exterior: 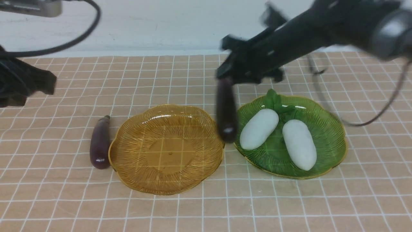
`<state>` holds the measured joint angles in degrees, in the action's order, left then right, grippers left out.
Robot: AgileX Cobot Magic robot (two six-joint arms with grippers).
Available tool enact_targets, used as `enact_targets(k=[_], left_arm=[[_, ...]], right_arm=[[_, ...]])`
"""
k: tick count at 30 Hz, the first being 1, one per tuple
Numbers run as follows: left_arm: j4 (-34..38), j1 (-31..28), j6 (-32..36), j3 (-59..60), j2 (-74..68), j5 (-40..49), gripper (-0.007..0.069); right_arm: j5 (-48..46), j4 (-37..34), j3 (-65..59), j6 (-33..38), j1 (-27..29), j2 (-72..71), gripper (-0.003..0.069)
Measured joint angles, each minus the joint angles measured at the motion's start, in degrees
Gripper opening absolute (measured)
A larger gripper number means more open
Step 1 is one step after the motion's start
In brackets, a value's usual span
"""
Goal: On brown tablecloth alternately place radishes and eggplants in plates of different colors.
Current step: 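Pick up the eggplant and place it on the yellow plate with the right gripper, then pick up the eggplant and place it in the yellow plate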
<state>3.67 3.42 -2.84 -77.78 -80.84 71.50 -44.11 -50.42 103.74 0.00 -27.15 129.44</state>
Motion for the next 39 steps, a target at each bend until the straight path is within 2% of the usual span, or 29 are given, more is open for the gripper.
enact_targets(k=[3,5,7,11,17,20,22,26,35,39], left_arm=[[0.1,0.0,0.0,0.0,-1.2,0.0,0.0007],[0.7,-0.6,0.0,0.0,-2.1,0.0,0.0007],[1.7,-1.4,0.1,0.0,-2.7,0.0,0.0008],[5.9,-4.4,0.4,0.0,-5.7,-3.4,0.0011],[7.0,-4.7,1.2,0.0,-10.4,-12.2,0.002],[7.4,-4.7,1.6,0.0,-14.2,-17.3,0.0056],[7.4,-4.7,1.6,0.0,-15.9,-19.3,0.0084],[7.4,-4.7,1.8,0.0,-20.2,-23.9,0.0173],[7.4,-4.7,1.9,0.0,-28.3,-33.0,0.0465],[7.4,-4.7,1.8,0.0,-31.6,-36.3,0.0519]], right_arm=[[-5.0,0.2,0.2,2.8,0.7,-1.1,0.0568],[-9.1,1.1,1.1,4.5,1.6,-2.1,0.0568],[-15.4,3.4,3.0,6.2,3.3,-4.2,0.0537],[-23.0,9.1,6.0,6.9,6.3,-8.4,0.0411],[-26.4,27.2,7.4,3.2,9.9,-18.9,0.009],[-27.0,35.8,6.1,0.6,10.3,-24.0,0.0017],[-27.2,40.3,4.1,-0.8,10.3,-28.0,-0.0002],[-27.7,43.9,-1.1,-1.8,10.3,-36.0,-0.0013],[-28.4,44.7,-11.7,-1.4,10.3,-48.8,-0.0015],[-28.7,44.7,-14.2,-1.3,10.3,-51.9,-0.0015]])
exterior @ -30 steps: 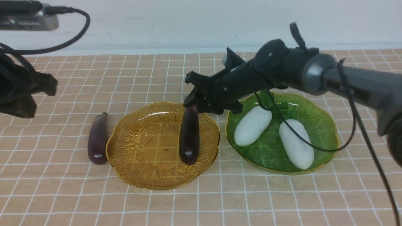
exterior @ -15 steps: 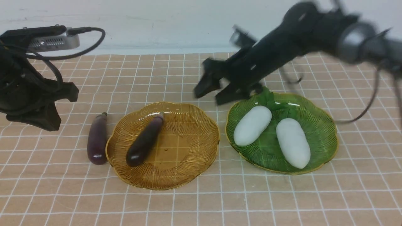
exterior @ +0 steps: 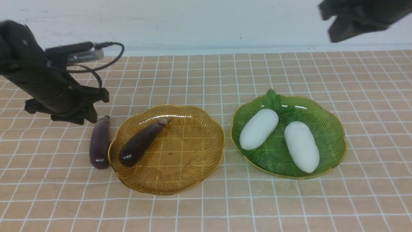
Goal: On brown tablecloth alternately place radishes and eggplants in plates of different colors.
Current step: 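Pick up the eggplant and place it in the yellow plate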
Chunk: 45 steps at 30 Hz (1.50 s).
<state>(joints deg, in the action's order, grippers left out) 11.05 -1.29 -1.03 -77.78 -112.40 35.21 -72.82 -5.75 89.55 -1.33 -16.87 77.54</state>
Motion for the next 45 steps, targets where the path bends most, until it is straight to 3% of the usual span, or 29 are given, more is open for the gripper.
enact_targets(k=[6,9,10,14,19,24,28,33,38,43,45], left_arm=[[0.0,-0.6,-0.1,0.0,-2.9,-1.3,0.0496],[0.0,-0.9,-0.2,0.0,-3.4,-0.9,0.0398],[-0.2,-1.0,-0.2,-0.2,-3.4,-0.3,0.0333],[-2.7,-1.5,-0.3,-3.8,-2.7,5.0,0.0253],[-3.9,-1.6,-0.3,-10.5,1.0,12.7,0.0251],[1.0,0.6,4.0,-15.1,5.9,18.5,0.0249],[9.2,6.7,13.3,-16.0,8.5,22.3,0.0249],[11.5,12.7,18.4,-16.1,7.5,24.3,0.0249],[6.7,18.1,16.5,-16.1,3.2,23.6,0.0262],[2.2,19.7,13.1,-16.1,-0.4,22.8,0.0315],[0.1,20.2,10.6,-16.0,-2.4,22.9,0.0397]], right_arm=[[-0.1,0.0,-1.5,0.2,0.0,-3.5,-0.0015],[-0.1,0.0,-1.6,0.2,0.0,-4.8,-0.0015],[-0.1,0.0,-1.6,0.2,0.0,-5.2,-0.0015],[-0.2,0.0,-1.6,0.2,0.0,-6.3,-0.0015],[-0.2,-0.2,-1.6,0.2,0.0,-7.1,-0.0015],[-0.2,-1.2,-1.6,0.2,0.0,-7.3,-0.0015],[-0.2,-1.3,-1.6,0.2,0.0,-7.3,-0.0015],[-0.2,-1.6,-1.6,0.2,0.0,-7.5,-0.0015],[-0.2,-2.1,-1.7,0.2,0.0,-9.1,-0.0015],[-0.2,-2.7,-1.7,0.1,0.0,-11.8,-0.0015],[-0.3,-2.8,-1.7,0.1,0.0,-14.0,-0.0015]])
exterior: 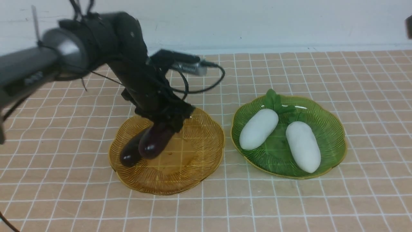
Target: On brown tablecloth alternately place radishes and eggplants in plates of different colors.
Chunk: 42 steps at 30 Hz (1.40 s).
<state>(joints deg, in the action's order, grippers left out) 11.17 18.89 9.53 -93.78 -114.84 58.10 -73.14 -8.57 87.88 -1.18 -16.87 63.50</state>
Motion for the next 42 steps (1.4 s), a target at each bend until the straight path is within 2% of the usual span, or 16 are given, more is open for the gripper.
enact_targets(k=[2,5,7,9,10,12,14,16,18,21,24,27,36,39,42], left_arm=[[-0.7,0.0,-1.5,0.1,-0.7,0.0,0.0494],[-1.1,0.0,-2.2,-1.0,-0.8,1.9,0.0594],[-1.2,0.0,-2.5,-3.5,-0.8,5.1,0.058],[-1.3,0.0,-3.0,-5.9,-0.8,8.7,0.0508],[-1.6,0.0,-3.1,-8.7,-0.8,10.7,0.0414],[-1.7,0.0,-3.4,-12.3,-0.1,11.7,0.018],[-1.7,0.0,-3.4,-13.8,2.1,11.9,0.0054],[-1.6,0.0,-3.4,-14.1,6.6,12.2,0.0009],[-1.5,0.0,-3.5,-14.1,11.4,12.5,-0.0001],[-1.5,0.0,-3.5,-12.1,20.2,12.6,-0.0004],[-1.5,0.0,-3.5,-4.5,32.7,12.9,-0.0004],[-1.5,0.0,-3.5,7.0,45.5,9.5,-0.0004],[-0.6,0.0,-5.5,51.2,86.2,-21.8,-0.0004],[0.1,0.0,-6.1,58.1,92.9,-25.0,-0.0004],[0.2,0.0,-6.3,60.3,96.2,-25.2,-0.0004]], right_arm=[[-0.1,0.0,0.0,0.0,0.0,-4.1,-0.0015],[-0.1,0.1,-2.1,0.3,0.0,-12.2,-0.0015],[0.3,1.0,-6.7,0.5,0.0,-18.2,-0.0015],[5.3,2.8,-13.3,0.5,0.0,-26.0,-0.0015],[9.8,4.0,-18.5,0.5,0.0,-30.2,-0.0015],[20.0,6.2,-26.9,0.5,0.0,-37.6,-0.0015],[28.6,7.7,-34.8,-0.1,0.0,-42.6,-0.0015],[39.4,8.6,-45.4,-2.0,0.0,-49.9,-0.0015],[50.3,8.6,-54.9,-3.6,0.0,-55.0,-0.0015],[60.0,8.6,-62.2,-3.9,0.0,-58.8,-0.0015],[67.9,8.6,-66.9,-3.9,0.0,-61.1,-0.0015],[70.5,8.6,-67.7,-3.9,0.0,-61.4,-0.0015],[70.0,8.6,-67.7,-3.9,0.0,-61.4,-0.0015],[69.8,8.6,-67.7,-3.9,0.0,-61.4,-0.0015],[69.6,8.6,-67.7,-3.9,0.0,-61.4,-0.0015]])
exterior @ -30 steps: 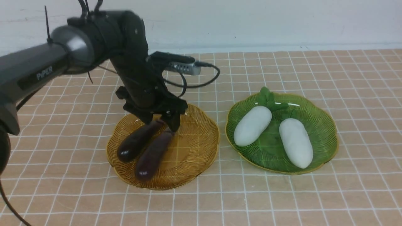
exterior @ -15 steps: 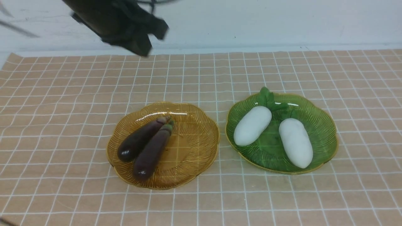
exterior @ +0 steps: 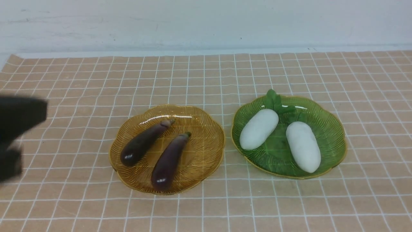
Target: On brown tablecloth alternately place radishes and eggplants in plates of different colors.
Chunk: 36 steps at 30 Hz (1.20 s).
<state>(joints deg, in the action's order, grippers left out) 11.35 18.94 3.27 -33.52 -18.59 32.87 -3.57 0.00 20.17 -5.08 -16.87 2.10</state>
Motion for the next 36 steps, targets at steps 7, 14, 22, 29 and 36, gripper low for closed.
enact_targets(k=[7,14,22,29,36], left_arm=[[1.1,0.0,-0.1,0.8,3.9,1.0,-0.0004],[1.2,0.0,-0.2,0.8,4.1,1.1,-0.0004],[-1.2,0.0,0.6,1.4,4.1,1.1,-0.0004],[-6.7,-2.1,0.6,9.9,6.3,-6.0,-0.0004],[-7.0,-12.1,0.7,23.2,14.4,-13.3,-0.0004]], right_arm=[[0.0,0.0,0.0,0.0,0.0,0.0,-0.0015],[0.0,0.0,0.0,0.0,0.0,0.0,-0.0015],[0.0,0.0,0.0,0.0,0.0,-0.1,-0.0015],[0.0,0.0,0.0,0.0,0.0,-0.1,-0.0015],[0.0,0.0,0.0,0.0,0.0,-0.1,-0.0015]])
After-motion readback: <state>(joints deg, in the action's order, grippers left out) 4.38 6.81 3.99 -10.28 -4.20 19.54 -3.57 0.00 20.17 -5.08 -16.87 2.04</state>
